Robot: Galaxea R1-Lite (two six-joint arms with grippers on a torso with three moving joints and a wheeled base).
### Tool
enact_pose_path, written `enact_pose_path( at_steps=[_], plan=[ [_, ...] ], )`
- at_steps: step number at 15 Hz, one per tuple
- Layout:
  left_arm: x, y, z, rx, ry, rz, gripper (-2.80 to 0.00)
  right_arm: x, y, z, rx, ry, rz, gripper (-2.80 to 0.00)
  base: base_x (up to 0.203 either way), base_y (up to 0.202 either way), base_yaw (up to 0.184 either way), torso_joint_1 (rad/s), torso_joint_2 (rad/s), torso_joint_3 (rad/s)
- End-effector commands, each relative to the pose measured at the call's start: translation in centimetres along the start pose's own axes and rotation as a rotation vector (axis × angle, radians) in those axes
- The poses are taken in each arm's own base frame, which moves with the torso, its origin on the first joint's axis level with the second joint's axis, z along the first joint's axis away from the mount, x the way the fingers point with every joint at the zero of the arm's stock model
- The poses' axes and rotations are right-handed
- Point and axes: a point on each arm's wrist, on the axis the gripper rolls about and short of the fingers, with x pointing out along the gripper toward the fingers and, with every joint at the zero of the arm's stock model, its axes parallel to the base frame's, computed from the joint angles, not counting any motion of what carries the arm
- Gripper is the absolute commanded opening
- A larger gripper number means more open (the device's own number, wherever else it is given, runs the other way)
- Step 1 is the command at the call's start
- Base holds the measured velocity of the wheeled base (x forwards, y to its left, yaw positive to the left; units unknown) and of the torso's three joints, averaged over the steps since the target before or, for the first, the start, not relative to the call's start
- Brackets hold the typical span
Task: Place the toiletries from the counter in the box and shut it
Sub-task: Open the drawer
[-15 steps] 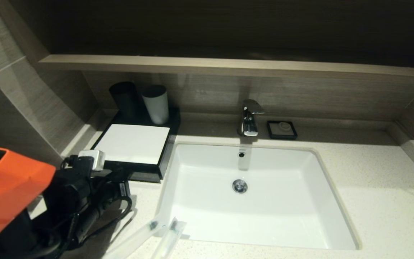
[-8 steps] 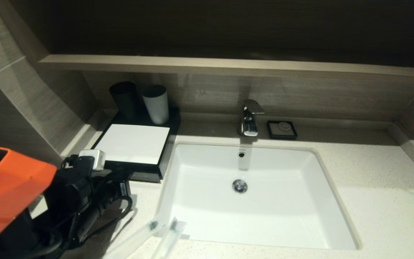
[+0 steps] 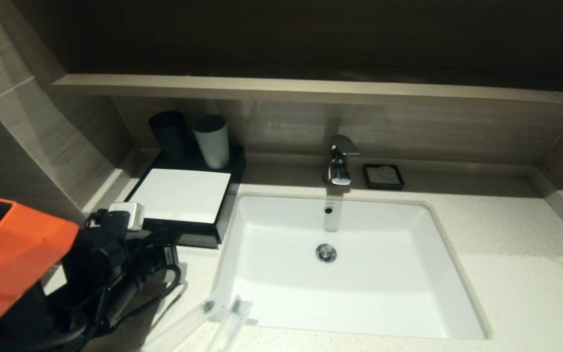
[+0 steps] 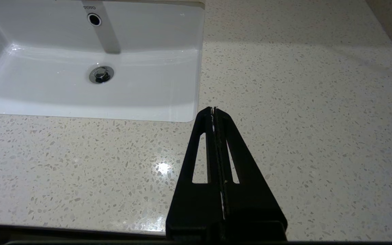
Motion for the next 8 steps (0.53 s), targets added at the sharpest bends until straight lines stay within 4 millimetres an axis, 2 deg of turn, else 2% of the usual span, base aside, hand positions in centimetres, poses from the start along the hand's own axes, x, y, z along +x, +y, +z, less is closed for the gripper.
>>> enact_pose_path(
  at_steps=[1,8],
  plan=[
    [0.15,-0.03,-0.13,-0.002,-0.001,0.002,-2.8,0.01,0.0,-0.01,0.0,0.001,0.001,-2.8,0.0,0.0,0.0,0.0,0.0,0.0],
    [0.5,-0.11,-0.4,-0.004,0.006,0.002,-2.8,0.01,0.0,-0.01,0.0,0.001,0.0,-2.8,0.0,0.0,0.0,0.0,0.0,0.0]
  ],
)
